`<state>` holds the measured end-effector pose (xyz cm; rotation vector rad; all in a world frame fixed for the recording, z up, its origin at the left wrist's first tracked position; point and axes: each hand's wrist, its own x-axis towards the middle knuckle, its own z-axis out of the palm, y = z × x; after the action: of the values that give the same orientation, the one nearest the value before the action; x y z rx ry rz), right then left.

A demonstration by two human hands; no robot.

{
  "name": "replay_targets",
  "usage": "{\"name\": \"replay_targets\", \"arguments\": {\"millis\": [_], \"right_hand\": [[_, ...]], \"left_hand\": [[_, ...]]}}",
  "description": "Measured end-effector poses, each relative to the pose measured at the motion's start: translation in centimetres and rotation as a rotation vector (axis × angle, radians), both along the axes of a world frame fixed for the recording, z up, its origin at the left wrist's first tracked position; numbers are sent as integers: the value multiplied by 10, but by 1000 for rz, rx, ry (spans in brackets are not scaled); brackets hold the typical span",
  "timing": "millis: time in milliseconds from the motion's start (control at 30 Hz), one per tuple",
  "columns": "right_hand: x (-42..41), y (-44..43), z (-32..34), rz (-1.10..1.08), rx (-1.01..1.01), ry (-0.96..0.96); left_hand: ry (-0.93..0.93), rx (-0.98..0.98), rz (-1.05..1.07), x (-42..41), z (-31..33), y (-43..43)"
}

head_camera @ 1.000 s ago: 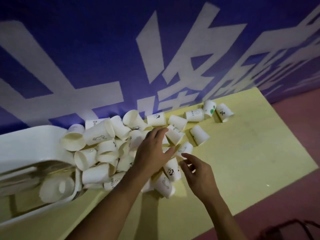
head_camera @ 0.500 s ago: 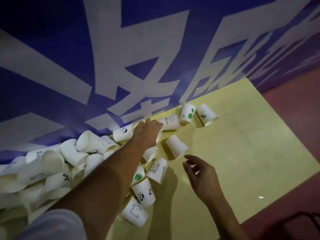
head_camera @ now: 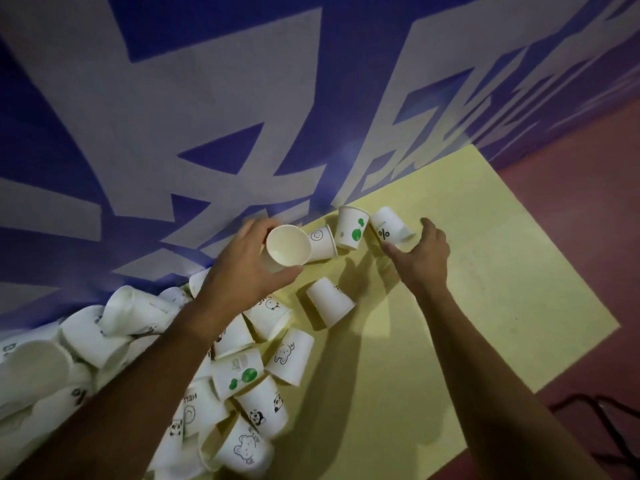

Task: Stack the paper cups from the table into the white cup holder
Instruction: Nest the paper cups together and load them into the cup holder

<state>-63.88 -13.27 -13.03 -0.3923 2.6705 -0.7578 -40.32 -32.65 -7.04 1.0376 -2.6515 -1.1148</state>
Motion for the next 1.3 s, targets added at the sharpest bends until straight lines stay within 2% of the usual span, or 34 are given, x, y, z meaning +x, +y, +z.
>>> {"name": "replay_targets", "arguments": {"millis": [100,200,333,500,633,833,1100,1300], "right_hand": [[-13,-13,-15,13,159,-58],[-15,-18,-30,12,182,-77],[-7,-12,-30,-27,22,-48],[30,6,13,79,-171,166],[79,21,54,206,-240,260],[172,29,97,367,-346,176],[318,9,127,546,-421,168],[440,-14,135,665,-462,112]], "left_hand": [[106,113,167,12,7,17],[126,151,201,20,-1,22],[119,172,203,29,-5,24],[133,181,211,48,1,32],[170,153,215,73,9,43],[217,146,290,147,24,62],[320,143,423,295,51,84],[351,60,536,415,63,105]]}}
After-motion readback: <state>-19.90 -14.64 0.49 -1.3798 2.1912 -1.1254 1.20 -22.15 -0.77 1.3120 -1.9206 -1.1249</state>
